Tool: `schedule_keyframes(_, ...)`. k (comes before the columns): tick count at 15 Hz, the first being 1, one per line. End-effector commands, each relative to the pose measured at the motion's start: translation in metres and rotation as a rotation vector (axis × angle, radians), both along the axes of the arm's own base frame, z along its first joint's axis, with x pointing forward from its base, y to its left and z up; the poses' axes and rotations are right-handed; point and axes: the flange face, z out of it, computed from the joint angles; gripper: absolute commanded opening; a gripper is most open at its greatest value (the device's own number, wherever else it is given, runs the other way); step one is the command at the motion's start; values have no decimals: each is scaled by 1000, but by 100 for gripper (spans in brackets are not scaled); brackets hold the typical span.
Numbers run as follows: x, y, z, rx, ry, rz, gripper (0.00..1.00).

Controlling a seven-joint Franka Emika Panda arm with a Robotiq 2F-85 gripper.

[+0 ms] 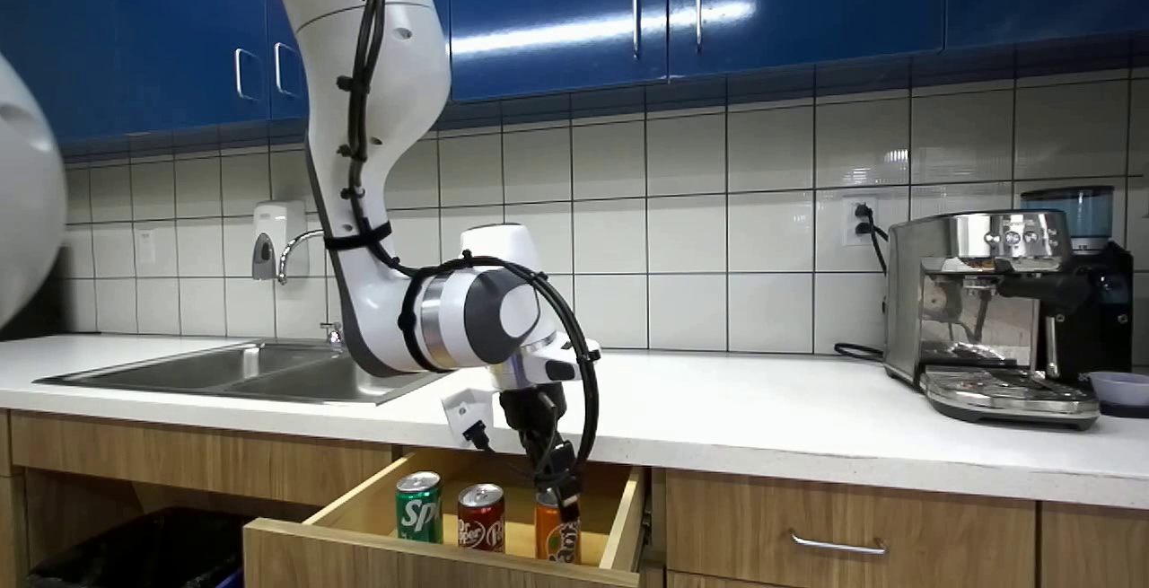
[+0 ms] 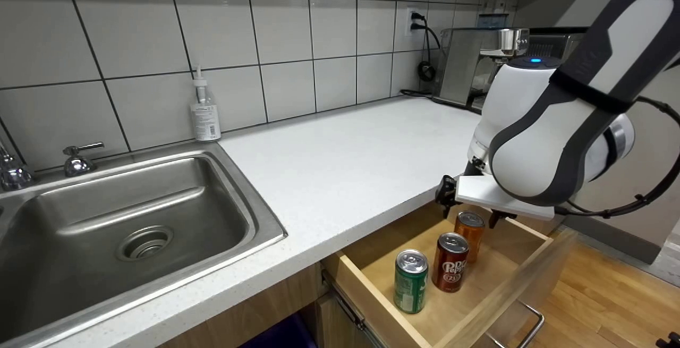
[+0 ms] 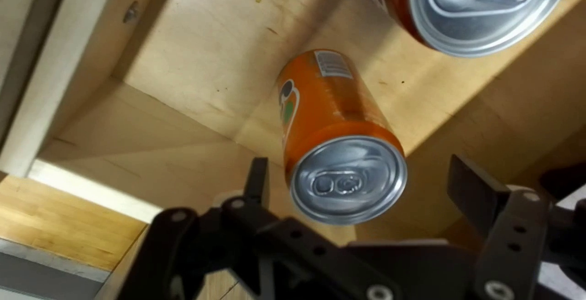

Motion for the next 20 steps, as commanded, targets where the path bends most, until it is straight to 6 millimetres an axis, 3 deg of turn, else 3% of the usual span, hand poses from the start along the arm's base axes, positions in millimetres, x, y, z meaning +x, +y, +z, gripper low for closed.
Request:
schedule_keyframes(1, 4, -2, 9, 0, -15, 14, 100)
schedule_keyframes(13, -13, 2, 33, 15, -23, 59, 100)
schedule_keyframes(20, -33, 6, 50, 27, -39, 87, 100)
